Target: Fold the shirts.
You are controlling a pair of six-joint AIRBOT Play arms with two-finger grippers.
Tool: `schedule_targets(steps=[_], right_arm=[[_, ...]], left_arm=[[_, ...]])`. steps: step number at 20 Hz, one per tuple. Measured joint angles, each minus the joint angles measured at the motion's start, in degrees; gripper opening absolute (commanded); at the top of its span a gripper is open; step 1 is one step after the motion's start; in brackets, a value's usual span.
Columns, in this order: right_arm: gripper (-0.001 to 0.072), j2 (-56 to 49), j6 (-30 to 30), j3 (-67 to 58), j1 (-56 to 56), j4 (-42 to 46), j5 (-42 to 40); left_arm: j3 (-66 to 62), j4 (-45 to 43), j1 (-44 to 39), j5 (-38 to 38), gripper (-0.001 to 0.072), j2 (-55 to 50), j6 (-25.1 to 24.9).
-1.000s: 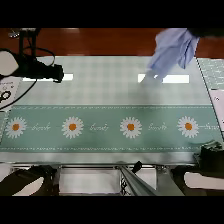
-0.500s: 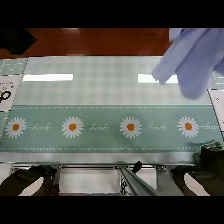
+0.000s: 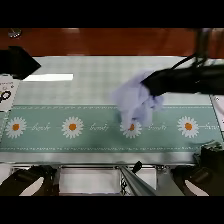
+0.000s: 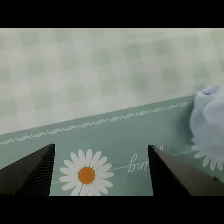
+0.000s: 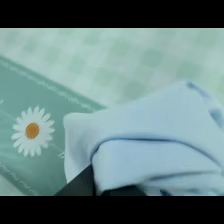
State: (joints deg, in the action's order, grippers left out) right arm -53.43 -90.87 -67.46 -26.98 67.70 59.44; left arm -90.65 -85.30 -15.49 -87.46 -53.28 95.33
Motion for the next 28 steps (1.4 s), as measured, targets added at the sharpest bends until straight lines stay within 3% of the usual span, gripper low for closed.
schedule_targets(steps=[4,5,7,8,13,17,21,28], right_arm=[[0.0022,-5.6,-2.9,7.8,-7.9,0.0,-9.0],[0.0053,-7.8,-3.2,8.6,-9.0,-0.3,-10.4],[0.0381,-12.1,-3.7,9.6,-10.3,-1.6,-12.4],[0.0439,-13.8,-3.7,9.9,-10.6,-2.1,-13.2],[0.0462,-13.6,-2.0,10.5,-6.9,-2.1,-12.3],[0.0463,-6.7,-1.0,10.6,3.2,4.8,-6.1],[0.0468,-2.8,1.0,10.7,14.6,13.6,1.7],[0.0468,-1.6,4.5,10.8,24.9,14.6,6.3]], left_arm=[[7.4,1.2,0.0,0.6,0.0705,0.0,0.0],[9.9,2.1,0.0,1.7,0.0705,0.1,0.0],[15.2,3.8,0.0,4.1,0.0705,0.0,0.0],[17.8,4.9,0.0,5.3,0.0705,0.0,0.0],[32.1,9.6,0.0,9.7,0.0705,0.1,-0.1],[43.4,15.3,0.1,13.2,0.0704,0.0,-1.9],[53.7,25.2,0.2,20.3,0.0703,0.1,-5.4],[64.7,37.6,0.2,34.7,0.0702,-0.3,-9.0]])
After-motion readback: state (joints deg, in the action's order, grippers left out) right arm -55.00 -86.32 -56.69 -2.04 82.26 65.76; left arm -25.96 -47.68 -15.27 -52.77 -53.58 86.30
